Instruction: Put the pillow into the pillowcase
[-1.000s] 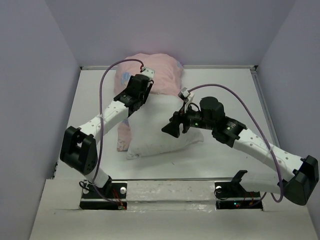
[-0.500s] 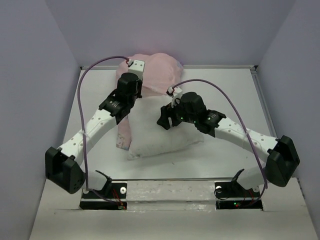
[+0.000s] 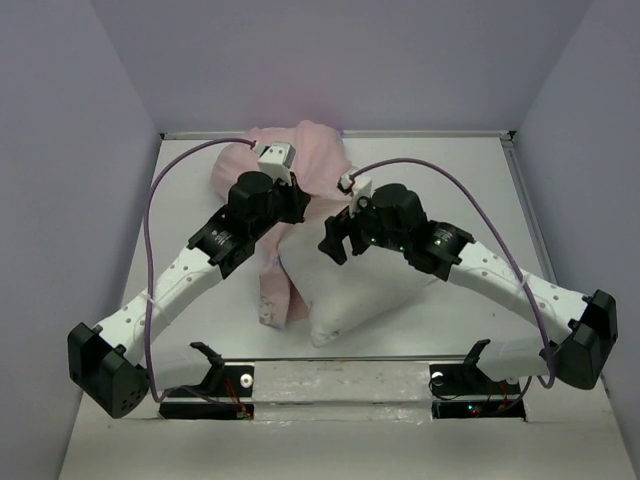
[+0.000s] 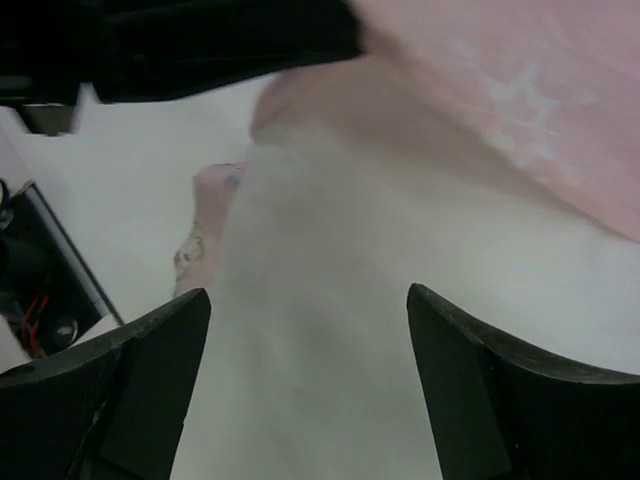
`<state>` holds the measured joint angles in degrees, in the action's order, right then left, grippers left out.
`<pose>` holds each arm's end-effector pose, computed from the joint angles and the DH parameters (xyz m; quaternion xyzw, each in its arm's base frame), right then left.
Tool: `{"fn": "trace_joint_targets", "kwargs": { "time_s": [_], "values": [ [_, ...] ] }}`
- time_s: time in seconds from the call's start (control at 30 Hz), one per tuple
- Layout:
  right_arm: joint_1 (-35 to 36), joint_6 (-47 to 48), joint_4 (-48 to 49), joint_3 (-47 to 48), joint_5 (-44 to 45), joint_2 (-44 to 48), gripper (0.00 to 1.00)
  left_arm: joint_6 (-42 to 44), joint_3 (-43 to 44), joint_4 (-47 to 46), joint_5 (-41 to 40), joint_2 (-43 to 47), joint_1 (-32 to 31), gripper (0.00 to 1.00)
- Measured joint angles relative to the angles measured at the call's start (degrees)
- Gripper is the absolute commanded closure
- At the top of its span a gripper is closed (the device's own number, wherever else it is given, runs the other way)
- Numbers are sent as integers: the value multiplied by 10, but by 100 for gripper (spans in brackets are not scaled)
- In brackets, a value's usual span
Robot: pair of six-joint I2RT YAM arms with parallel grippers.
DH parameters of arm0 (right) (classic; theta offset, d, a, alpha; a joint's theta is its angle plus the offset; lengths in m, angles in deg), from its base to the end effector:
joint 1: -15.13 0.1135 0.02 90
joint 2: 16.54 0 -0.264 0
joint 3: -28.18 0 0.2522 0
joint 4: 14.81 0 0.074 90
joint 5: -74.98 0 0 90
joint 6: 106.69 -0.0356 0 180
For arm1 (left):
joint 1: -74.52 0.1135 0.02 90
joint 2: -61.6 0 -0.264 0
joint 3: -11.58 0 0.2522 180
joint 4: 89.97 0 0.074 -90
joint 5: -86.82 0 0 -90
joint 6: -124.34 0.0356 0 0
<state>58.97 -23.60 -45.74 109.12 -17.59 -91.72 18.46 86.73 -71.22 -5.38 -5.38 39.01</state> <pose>0.2171 0.2107 0.3474 -0.2787 0.7967 0.2468 0.4761 0.2239 -0.1581 0.3722 0.1190 0.7600 -0.2637 0.5820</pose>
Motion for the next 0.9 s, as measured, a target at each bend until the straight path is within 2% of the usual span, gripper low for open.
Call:
{"fn": "trace_joint_targets", "kwargs": {
  "time_s": [0.13,0.23,0.4,0.5,0.53,0.57,0.67,0.73,0.9],
  "values": [
    [83,1,-4,21,-14,-23,10,-29,0,-20,12,0,-29,100],
    [88,0,-3,25,6,-63,5,-49,0,-28,22,0,-43,100],
    [88,-11,24,4,90,-115,4,-73,-18,-39,24,15,-41,100],
    [89,-19,74,-17,131,-117,19,-78,-33,-39,27,36,-44,100],
    [90,-19,104,-30,148,-117,26,-79,-37,-39,26,42,-46,100],
    [92,-20,133,-49,163,-117,53,-80,-40,-37,24,49,-45,100],
    [93,-19,197,-88,189,-126,88,-85,-47,-35,21,64,-45,100],
    [94,-26,253,-113,193,-136,100,-90,-54,-35,19,74,-45,100],
    [89,-62,399,-197,151,-119,100,-107,-83,-41,25,103,-42,100]
  ]
}}
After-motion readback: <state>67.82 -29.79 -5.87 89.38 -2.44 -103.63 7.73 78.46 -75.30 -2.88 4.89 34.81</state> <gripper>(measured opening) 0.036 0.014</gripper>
